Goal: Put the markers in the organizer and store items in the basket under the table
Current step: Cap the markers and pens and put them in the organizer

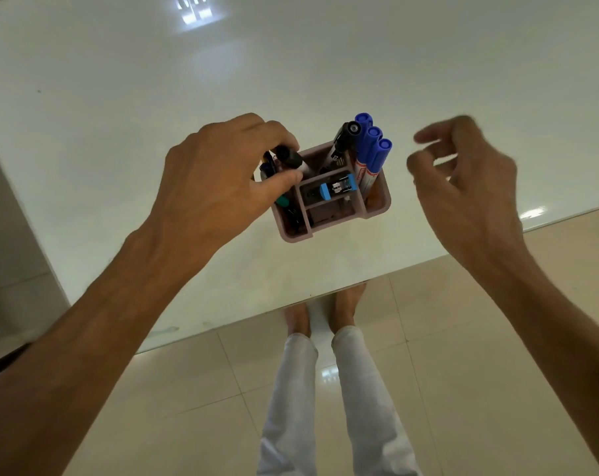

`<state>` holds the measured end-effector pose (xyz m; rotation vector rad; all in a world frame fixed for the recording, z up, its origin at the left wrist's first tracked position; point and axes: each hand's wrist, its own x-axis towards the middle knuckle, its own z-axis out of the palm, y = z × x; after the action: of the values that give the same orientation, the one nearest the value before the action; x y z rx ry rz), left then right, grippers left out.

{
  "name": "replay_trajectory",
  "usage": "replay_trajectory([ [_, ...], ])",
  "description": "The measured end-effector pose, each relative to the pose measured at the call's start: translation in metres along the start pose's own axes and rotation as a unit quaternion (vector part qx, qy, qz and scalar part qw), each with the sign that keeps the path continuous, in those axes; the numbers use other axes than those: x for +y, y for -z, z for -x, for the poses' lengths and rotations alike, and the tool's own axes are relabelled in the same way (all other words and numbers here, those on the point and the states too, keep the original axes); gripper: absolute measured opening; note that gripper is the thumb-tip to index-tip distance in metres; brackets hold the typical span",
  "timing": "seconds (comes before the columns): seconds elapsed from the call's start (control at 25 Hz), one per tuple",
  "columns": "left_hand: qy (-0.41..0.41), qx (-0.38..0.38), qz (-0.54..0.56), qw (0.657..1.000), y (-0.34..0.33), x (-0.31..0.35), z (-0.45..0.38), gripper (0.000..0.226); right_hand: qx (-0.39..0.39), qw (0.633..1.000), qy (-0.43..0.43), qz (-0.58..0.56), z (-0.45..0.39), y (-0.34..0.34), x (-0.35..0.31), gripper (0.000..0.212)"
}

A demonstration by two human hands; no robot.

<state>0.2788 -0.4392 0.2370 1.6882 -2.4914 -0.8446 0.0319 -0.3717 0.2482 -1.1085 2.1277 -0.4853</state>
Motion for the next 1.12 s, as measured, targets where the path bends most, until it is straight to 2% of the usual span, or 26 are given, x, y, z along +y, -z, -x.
replay_trajectory([
  [0.08, 0.008, 0.015, 0.024, 1.0, 0.003, -0.002, 0.005, 0.039, -0.129, 0.987, -0.093, -0.037, 0.006, -0.006, 0.015, 0.039],
  [0.12, 0.015, 0.038, 0.052, 0.998, 0.004, -0.002, 0.008, 0.043, -0.17, 0.974, -0.131, -0.073, 0.008, -0.012, 0.021, 0.042],
  [0.16, 0.028, 0.07, 0.094, 0.993, 0.005, -0.001, 0.012, 0.043, -0.186, 0.964, -0.156, -0.11, 0.01, -0.018, 0.025, 0.042],
  [0.24, 0.068, 0.136, 0.195, 0.969, 0.004, 0.0, 0.021, 0.036, -0.167, 0.961, -0.161, -0.148, 0.01, -0.028, 0.029, 0.039],
  [0.32, 0.111, 0.158, 0.251, 0.948, 0.0, -0.002, 0.031, 0.036, -0.135, 0.97, -0.146, -0.139, 0.008, -0.033, 0.028, 0.034],
  [0.44, 0.149, 0.124, 0.255, 0.947, -0.008, -0.007, 0.045, 0.038, -0.109, 0.984, -0.115, -0.088, 0.007, -0.026, 0.031, 0.026],
  [0.6, 0.16, 0.047, 0.229, 0.959, -0.009, 0.009, 0.059, 0.034, -0.102, 0.974, -0.15, -0.137, 0.02, 0.014, 0.058, 0.024],
  [0.68, 0.156, 0.011, 0.223, 0.962, -0.012, 0.027, 0.062, 0.031, -0.085, 0.977, -0.152, -0.12, 0.03, 0.047, 0.081, 0.025],
  [0.96, 0.101, -0.093, 0.173, 0.975, -0.079, 0.116, 0.062, 0.018, -0.027, 0.98, -0.18, -0.08, 0.061, 0.164, 0.213, 0.024],
  [1.04, 0.055, -0.112, 0.115, 0.986, -0.118, 0.153, 0.058, 0.015, -0.012, 0.975, -0.205, -0.088, 0.065, 0.192, 0.262, 0.021],
  [1.12, 0.01, -0.107, 0.049, 0.993, -0.159, 0.188, 0.056, 0.023, -0.003, 0.97, -0.223, -0.1, 0.061, 0.214, 0.307, 0.019],
])
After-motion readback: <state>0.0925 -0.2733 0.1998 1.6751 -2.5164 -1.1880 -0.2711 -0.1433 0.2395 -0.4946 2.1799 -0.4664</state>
